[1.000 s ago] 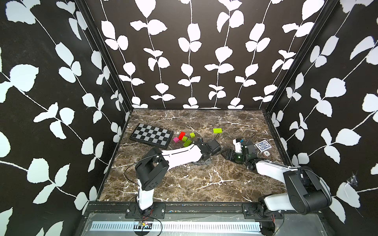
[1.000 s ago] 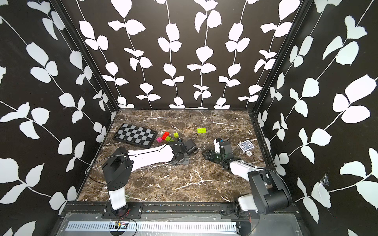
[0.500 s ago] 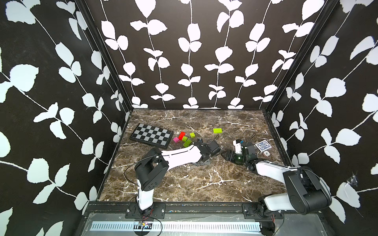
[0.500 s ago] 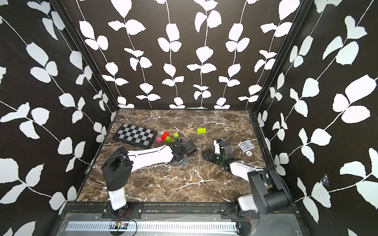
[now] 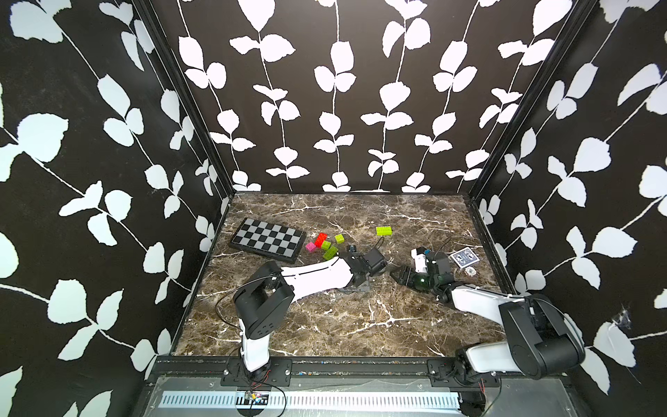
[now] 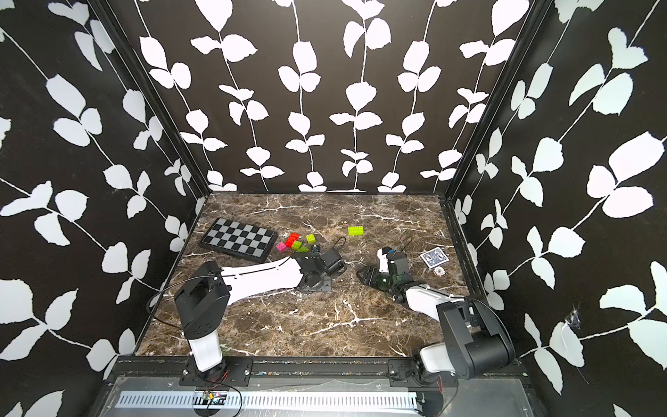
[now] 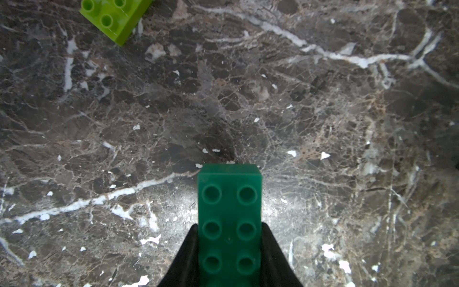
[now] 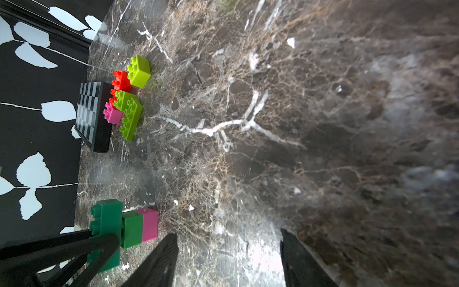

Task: Assemble a carrot with lego
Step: Assemble the lego brick with the lego brick.

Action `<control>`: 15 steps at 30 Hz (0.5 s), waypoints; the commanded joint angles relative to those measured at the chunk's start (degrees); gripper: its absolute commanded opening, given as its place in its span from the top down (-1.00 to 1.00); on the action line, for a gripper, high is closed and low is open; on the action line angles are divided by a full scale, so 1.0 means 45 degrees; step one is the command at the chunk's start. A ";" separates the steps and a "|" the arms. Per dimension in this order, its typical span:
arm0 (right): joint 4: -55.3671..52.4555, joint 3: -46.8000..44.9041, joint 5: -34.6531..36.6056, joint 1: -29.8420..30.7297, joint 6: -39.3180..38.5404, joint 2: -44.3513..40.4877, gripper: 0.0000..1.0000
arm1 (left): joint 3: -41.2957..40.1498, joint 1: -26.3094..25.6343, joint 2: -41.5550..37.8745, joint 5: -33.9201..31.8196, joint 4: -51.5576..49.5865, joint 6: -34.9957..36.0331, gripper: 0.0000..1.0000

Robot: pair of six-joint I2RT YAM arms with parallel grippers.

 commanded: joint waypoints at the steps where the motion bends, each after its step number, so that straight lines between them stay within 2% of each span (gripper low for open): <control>1: 0.0304 -0.0426 0.0010 -0.0053 0.0090 -0.0132 -0.32 | -0.0862 0.0094 0.0582 0.1955 -0.1386 0.0451 1.00; 10: 0.0498 -0.0788 0.0137 -0.0056 0.0164 -0.0218 -0.31 | -0.0053 0.0288 0.1528 0.2207 -0.2732 0.1552 1.00; 15: 0.0724 -0.0743 0.0061 -0.0052 0.0219 0.0084 -0.31 | 0.0731 0.0459 0.1974 0.1682 -0.2876 0.2412 1.00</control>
